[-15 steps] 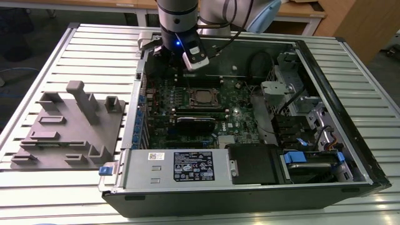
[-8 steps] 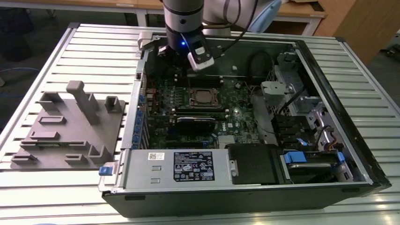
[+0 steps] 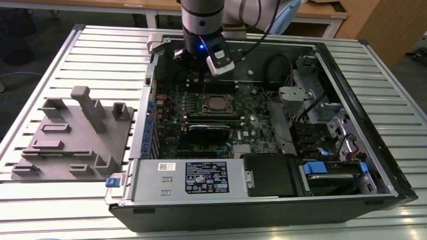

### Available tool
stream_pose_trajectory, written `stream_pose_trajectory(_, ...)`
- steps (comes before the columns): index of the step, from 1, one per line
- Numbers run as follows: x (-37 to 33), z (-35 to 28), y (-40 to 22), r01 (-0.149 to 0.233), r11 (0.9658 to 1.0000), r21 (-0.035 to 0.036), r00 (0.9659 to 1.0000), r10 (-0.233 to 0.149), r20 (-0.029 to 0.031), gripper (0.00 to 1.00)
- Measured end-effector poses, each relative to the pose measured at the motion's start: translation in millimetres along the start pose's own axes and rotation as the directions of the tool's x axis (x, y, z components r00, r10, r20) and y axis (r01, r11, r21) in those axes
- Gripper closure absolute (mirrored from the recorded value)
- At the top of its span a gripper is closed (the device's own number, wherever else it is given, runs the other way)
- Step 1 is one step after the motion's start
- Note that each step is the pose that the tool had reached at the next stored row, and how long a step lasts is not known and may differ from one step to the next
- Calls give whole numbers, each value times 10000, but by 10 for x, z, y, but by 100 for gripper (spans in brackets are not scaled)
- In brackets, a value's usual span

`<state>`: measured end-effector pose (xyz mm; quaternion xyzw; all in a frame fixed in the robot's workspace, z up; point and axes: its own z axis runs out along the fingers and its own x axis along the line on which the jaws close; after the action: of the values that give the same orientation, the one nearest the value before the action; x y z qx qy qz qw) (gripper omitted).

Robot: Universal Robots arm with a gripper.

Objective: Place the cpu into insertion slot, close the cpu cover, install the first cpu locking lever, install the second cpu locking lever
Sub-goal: 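Install the first cpu locking lever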

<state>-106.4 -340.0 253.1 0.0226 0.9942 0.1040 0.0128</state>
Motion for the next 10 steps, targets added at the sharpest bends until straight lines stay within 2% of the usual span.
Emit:
stream_pose_trajectory(8, -24, 2, 1, 0, 10000, 13, 10000, 0, 1, 90)
stream_pose_trajectory(10, -25, 3, 1, 2, 10000, 56, 10000, -2, 2, 90)
